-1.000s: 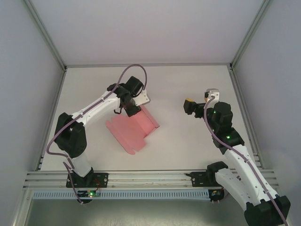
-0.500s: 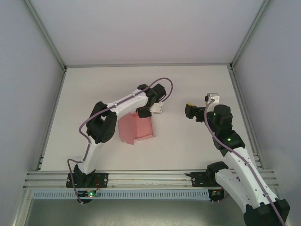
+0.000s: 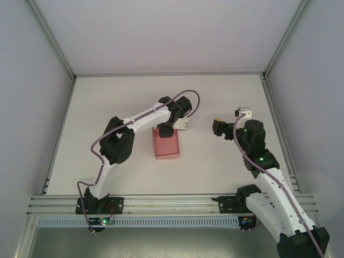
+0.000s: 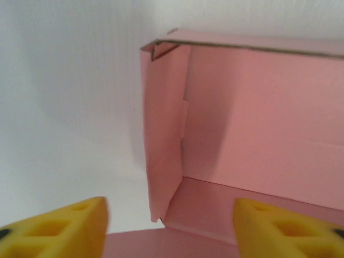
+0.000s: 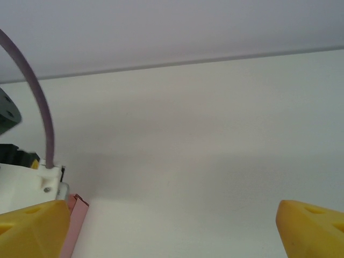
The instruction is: Assemble paper box
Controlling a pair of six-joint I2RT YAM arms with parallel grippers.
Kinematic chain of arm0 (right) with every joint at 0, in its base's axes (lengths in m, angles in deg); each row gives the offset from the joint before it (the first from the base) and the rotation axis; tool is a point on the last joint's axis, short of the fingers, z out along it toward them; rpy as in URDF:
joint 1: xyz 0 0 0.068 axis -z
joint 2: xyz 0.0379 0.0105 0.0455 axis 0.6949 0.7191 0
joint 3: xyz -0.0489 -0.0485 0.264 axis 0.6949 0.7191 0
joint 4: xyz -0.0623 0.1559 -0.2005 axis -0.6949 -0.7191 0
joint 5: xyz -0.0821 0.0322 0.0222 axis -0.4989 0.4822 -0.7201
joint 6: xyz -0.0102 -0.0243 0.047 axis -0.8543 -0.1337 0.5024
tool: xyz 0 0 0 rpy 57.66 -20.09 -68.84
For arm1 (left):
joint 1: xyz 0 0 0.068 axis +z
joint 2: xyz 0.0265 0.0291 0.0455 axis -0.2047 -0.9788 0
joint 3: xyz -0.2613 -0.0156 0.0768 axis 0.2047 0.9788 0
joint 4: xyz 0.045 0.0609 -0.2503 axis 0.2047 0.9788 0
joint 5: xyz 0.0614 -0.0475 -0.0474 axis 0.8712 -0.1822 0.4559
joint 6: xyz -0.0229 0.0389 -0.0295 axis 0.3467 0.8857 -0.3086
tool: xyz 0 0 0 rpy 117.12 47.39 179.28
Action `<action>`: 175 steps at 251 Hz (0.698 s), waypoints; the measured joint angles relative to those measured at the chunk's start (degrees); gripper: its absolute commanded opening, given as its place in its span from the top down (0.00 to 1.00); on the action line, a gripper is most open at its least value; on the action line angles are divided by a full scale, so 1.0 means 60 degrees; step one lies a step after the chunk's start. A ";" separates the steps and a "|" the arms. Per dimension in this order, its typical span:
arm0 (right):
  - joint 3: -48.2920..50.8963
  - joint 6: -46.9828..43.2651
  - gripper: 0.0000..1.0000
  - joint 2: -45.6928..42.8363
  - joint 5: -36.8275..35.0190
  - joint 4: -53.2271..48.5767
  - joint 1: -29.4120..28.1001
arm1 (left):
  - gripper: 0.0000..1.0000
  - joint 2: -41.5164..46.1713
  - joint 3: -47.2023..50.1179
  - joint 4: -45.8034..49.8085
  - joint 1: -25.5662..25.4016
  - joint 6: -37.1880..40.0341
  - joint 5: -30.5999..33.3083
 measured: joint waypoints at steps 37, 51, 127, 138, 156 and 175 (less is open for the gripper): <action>0.0022 -0.0007 0.02 0.0157 0.0062 0.0000 0.0040 | 0.00 0.0885 0.0047 -0.0361 -0.0098 -0.0295 -0.0663; 0.0033 -0.0011 0.02 0.0175 0.0069 0.0004 0.0062 | 0.00 0.1239 0.0047 -0.0492 -0.0113 -0.0353 -0.0809; 0.0051 -0.0251 0.02 0.1683 0.1155 0.0539 0.0120 | 0.00 0.3730 0.0470 -0.1778 -0.0149 -0.5774 0.0882; 0.0051 -0.0248 0.02 0.1861 0.1188 0.0601 0.0120 | 0.00 0.4186 0.0787 -0.1643 -0.0149 -0.6921 0.1297; 0.0051 -0.0240 0.02 0.2051 0.1213 0.0729 0.0120 | 0.00 0.4914 0.1592 -0.1366 -0.0149 -0.8564 0.1676; 0.0047 -0.0204 0.02 0.2240 0.1209 0.0896 0.0120 | 0.00 0.5431 0.2463 -0.1115 -0.0149 -0.9894 0.1632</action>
